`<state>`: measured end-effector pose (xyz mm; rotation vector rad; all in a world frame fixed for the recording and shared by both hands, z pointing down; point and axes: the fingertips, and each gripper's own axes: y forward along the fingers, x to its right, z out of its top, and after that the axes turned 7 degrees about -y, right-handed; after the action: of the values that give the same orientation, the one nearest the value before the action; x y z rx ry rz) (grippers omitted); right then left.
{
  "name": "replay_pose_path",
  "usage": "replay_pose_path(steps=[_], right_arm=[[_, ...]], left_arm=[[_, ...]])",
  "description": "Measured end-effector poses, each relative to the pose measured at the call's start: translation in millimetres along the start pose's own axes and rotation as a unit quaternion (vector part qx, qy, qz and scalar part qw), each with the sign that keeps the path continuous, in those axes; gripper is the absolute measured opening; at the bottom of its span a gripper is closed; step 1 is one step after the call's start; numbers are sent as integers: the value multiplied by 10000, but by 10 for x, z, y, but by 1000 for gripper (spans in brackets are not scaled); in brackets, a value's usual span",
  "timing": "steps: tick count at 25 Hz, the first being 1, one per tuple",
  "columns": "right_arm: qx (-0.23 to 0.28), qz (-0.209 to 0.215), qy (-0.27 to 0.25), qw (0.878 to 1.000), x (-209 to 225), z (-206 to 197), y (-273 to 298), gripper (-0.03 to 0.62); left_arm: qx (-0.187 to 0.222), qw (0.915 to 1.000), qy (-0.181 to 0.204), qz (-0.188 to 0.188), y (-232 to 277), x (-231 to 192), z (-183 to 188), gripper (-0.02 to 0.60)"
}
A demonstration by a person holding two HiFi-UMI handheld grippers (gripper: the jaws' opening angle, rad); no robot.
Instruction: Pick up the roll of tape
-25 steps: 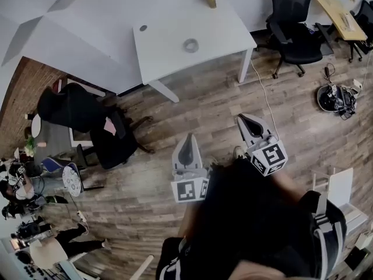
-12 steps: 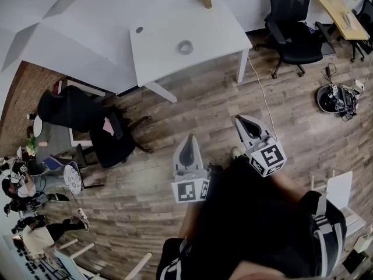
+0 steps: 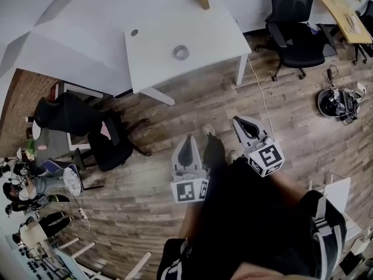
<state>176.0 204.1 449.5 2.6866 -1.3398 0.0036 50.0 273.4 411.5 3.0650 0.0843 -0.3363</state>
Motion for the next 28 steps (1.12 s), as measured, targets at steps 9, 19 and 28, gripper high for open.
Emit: replay_pose_path(steps=[9,19,28], right_arm=[[-111,-115,-181,9997,541,39,1149,12],[-229,-166,-176,9994,929,312,2661,11],[-420,-90,-111,9990,1310,327,3512,11]], left_arm=[[-13,9994,-118,-313,1224,-647,24,21],[-239,9983,-118,-509,2502,-1653,208,21],[-550,9977,-76,-388,3292,-2107,163,21]])
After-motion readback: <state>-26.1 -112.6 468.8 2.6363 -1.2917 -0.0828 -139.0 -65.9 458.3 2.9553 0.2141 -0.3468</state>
